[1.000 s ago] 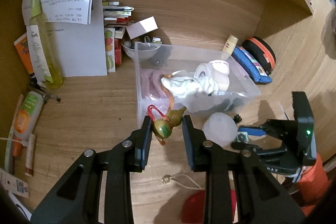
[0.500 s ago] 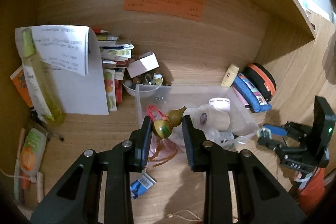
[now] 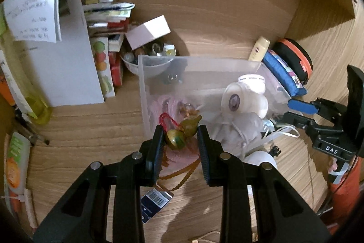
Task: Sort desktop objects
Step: 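Carry the ornament and tile over the clear box and release both, then grasp the blue barcode box with the left gripper while the right grasps the black hair clip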
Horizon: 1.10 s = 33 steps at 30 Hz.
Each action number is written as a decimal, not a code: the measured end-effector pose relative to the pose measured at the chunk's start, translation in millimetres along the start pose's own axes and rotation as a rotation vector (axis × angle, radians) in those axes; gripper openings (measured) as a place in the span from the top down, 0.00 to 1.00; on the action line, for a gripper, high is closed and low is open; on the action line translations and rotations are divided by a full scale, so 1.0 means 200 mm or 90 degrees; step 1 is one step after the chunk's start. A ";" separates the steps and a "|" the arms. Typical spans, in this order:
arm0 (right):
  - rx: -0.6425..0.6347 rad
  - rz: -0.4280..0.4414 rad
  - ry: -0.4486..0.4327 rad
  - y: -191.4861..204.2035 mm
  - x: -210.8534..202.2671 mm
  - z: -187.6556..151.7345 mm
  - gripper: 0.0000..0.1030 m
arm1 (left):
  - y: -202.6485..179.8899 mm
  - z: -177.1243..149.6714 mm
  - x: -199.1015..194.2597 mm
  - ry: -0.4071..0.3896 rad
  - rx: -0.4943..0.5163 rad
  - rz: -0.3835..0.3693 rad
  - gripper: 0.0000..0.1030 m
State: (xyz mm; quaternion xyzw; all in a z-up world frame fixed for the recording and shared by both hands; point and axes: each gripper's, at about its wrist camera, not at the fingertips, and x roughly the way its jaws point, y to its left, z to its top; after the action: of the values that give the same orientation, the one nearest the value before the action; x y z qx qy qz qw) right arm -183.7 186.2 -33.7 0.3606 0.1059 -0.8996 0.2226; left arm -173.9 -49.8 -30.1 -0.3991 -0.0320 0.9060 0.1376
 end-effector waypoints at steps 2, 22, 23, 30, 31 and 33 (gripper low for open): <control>0.000 -0.001 0.001 0.00 0.00 0.00 0.67 | -0.01 0.00 -0.01 -0.003 0.004 -0.001 0.72; -0.012 -0.041 -0.005 0.06 -0.15 -0.13 0.43 | 0.09 -0.24 -0.15 0.040 0.015 0.047 0.62; -0.015 -0.042 -0.002 0.07 -0.15 -0.14 0.39 | 0.10 -0.27 -0.11 0.062 0.014 0.047 0.62; -0.013 -0.021 0.057 0.10 -0.04 -0.23 0.38 | 0.15 -0.39 0.01 0.125 0.021 0.055 0.62; -0.016 -0.022 0.066 0.10 -0.01 -0.24 0.38 | 0.15 -0.39 0.00 0.124 0.023 0.054 0.61; -0.014 -0.024 0.086 0.10 0.04 -0.25 0.38 | 0.15 -0.38 -0.01 0.113 0.026 0.042 0.55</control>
State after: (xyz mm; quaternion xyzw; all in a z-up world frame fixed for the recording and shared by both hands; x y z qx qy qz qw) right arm -149.4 183.5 -76.3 0.4163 0.1371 -0.8758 0.2020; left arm -122.6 -82.9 -85.2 -0.4757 0.0120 0.8715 0.1184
